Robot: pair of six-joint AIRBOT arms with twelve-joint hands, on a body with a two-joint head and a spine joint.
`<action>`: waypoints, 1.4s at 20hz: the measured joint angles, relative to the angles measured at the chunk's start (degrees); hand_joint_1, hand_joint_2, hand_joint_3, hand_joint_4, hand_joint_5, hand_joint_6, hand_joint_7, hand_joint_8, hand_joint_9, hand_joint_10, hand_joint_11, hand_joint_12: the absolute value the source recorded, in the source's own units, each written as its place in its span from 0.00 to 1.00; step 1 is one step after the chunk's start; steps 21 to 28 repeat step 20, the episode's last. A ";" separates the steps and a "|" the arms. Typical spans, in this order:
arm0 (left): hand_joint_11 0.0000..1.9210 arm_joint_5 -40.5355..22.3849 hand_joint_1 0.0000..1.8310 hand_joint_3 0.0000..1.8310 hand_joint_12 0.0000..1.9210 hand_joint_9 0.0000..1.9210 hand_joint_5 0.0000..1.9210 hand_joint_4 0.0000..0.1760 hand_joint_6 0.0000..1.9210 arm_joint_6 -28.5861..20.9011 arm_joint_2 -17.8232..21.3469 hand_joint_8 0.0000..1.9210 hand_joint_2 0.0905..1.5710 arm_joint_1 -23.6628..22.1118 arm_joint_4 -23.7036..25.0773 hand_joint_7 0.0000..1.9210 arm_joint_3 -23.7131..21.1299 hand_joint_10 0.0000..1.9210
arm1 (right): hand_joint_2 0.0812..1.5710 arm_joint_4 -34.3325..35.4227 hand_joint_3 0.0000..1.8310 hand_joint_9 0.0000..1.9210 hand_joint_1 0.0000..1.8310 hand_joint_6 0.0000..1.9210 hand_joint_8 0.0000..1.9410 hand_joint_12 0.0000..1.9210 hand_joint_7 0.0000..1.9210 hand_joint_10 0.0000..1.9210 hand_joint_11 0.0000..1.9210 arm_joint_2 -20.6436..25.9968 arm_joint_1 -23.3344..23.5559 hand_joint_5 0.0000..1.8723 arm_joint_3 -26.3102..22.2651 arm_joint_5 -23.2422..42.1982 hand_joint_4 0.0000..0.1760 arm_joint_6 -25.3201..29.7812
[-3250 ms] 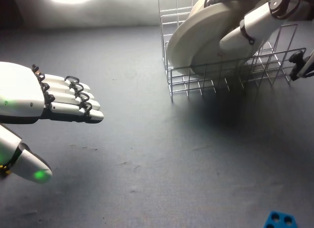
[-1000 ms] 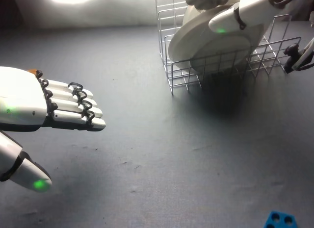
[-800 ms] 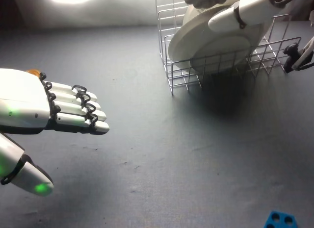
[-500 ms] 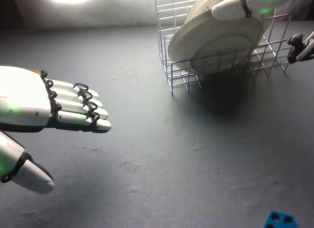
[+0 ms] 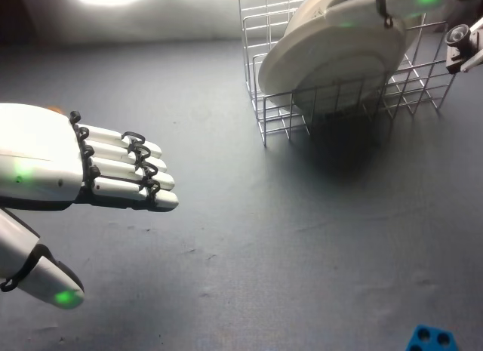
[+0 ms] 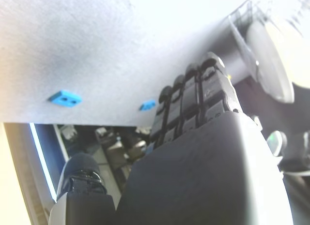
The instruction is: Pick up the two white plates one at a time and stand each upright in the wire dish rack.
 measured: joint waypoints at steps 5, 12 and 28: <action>0.02 -0.31 0.00 0.00 0.02 0.06 0.07 0.00 0.00 0.07 0.13 0.00 0.67 -0.13 0.00 0.09 -0.07 0.00 | 0.60 0.04 0.00 0.39 0.67 0.01 0.01 0.63 0.41 0.02 0.14 3.21 -0.39 0.40 -4.74 2.03 0.00 -13.53; 0.15 -1.25 0.14 0.00 0.90 0.23 0.30 0.00 0.32 0.17 0.33 0.54 0.76 -0.13 -0.07 0.31 1.05 0.72 | 0.72 -0.96 0.00 0.35 0.64 0.60 0.49 0.90 0.47 0.54 0.18 6.58 -1.79 0.46 -8.41 4.20 0.13 -19.17; 0.82 -2.32 0.59 0.00 1.00 0.80 0.69 0.68 0.99 0.90 0.35 1.00 0.79 -0.13 -0.35 0.78 0.90 1.00 | 0.74 -3.98 0.04 0.70 0.78 0.95 1.00 1.00 0.64 1.00 0.74 7.37 -3.96 0.55 -8.87 6.95 0.00 -23.93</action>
